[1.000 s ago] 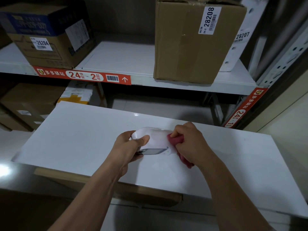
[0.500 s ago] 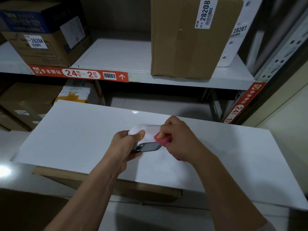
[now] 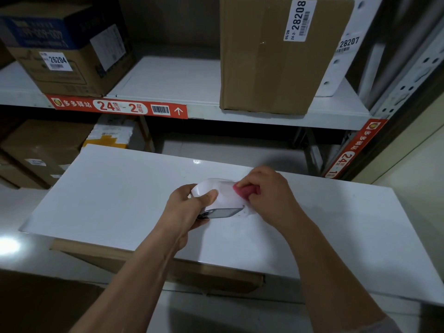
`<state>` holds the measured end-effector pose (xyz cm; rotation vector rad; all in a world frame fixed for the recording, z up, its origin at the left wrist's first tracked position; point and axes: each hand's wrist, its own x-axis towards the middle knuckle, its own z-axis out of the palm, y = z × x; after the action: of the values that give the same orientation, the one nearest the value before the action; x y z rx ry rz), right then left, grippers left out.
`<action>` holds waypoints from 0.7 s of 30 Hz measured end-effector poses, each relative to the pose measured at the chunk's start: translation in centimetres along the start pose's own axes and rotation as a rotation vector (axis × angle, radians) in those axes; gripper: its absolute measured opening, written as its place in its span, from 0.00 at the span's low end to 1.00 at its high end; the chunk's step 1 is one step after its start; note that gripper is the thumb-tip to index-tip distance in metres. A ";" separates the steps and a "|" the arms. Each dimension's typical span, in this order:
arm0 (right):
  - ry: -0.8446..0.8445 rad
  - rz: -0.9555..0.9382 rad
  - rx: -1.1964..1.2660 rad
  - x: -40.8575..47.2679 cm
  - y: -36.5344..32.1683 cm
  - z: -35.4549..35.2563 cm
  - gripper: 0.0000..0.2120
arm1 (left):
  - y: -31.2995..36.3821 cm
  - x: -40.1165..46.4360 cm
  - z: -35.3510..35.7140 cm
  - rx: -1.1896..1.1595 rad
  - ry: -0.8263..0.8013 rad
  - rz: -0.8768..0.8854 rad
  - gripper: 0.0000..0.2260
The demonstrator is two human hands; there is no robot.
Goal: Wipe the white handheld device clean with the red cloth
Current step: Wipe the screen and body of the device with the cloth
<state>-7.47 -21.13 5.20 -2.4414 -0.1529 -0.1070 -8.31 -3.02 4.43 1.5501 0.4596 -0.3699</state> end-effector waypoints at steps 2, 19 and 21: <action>0.000 0.043 -0.009 -0.1 0.1 -0.2 0.17 | 0.1 -0.1 0.0 0.004 0.000 0.013 0.20; -0.102 -0.063 0.096 -0.2 -2.2 -0.9 0.15 | 0.2 -0.2 -1.0 0.003 -0.112 -0.001 0.20; -0.027 -0.039 0.082 0.1 -1.5 -0.5 0.16 | 0.3 -0.2 -0.9 0.004 -0.116 0.007 0.21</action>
<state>-7.56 -20.30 6.61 -2.3591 -0.2133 -0.0837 -8.43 -2.13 4.81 1.5244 0.3635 -0.4527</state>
